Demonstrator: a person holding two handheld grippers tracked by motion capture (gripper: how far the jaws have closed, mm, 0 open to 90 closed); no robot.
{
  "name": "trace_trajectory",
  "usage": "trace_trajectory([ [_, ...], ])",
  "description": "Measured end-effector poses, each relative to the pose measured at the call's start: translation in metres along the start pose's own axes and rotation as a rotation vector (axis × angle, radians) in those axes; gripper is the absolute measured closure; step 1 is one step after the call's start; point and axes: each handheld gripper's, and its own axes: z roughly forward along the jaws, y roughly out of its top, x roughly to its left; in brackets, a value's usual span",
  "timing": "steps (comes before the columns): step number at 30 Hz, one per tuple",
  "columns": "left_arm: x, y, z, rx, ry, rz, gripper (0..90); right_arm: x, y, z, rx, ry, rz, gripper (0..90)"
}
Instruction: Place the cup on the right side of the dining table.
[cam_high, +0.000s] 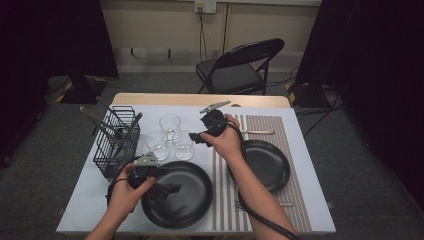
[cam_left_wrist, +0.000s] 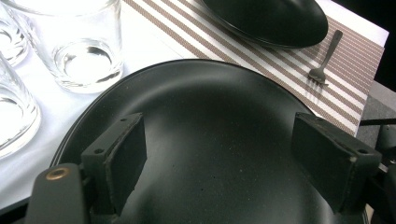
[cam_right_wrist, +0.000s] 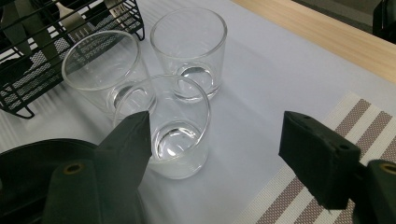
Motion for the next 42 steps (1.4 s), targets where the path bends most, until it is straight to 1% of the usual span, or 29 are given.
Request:
trace_trajectory([
  [4,0.0,-0.001,-0.002,0.004,0.002,0.002,18.5,0.0,0.002,0.003,-0.001,-0.003,-0.003,24.8],
  [7,0.001,-0.002,-0.002,0.003,0.006,-0.002,18.5,0.0,0.003,0.005,0.001,0.004,-0.003,24.9],
  [9,0.001,-0.003,-0.003,0.008,0.006,-0.001,18.5,0.0,0.004,0.007,0.004,0.002,-0.002,25.0],
  [12,0.001,-0.003,-0.003,0.005,0.008,-0.009,18.5,0.0,0.004,0.01,0.009,0.002,-0.007,25.4],
  [17,0.002,-0.004,-0.004,0.004,0.006,-0.004,18.5,-0.001,0.003,0.017,0.021,0.003,-0.003,27.0],
  [18,0.002,-0.004,-0.004,0.001,0.006,-0.012,18.5,-0.001,0.002,0.019,0.026,0.003,-0.005,27.0],
  [21,0.003,-0.004,-0.004,0.002,0.005,-0.008,18.5,-0.002,0.002,0.022,0.031,0.005,-0.002,27.2],
  [27,0.003,-0.004,-0.005,-0.001,0.006,-0.015,18.5,-0.002,0.003,0.026,0.037,0.001,-0.006,28.2],
  [30,0.004,-0.005,-0.005,0.001,0.008,-0.012,18.5,-0.002,0.003,0.028,0.04,-0.006,-0.017,29.3],
  [33,0.004,-0.005,-0.005,-0.001,0.008,-0.021,18.5,-0.002,0.002,0.029,0.042,-0.005,-0.015,29.4],
  [39,0.004,-0.005,-0.006,-0.001,0.008,-0.02,18.5,-0.004,0.001,0.032,0.037,-0.004,0.003,29.8],
  [42,0.004,-0.006,-0.005,-0.001,0.007,-0.023,18.5,-0.006,0.001,0.033,0.035,-0.008,-0.002,30.8],
])
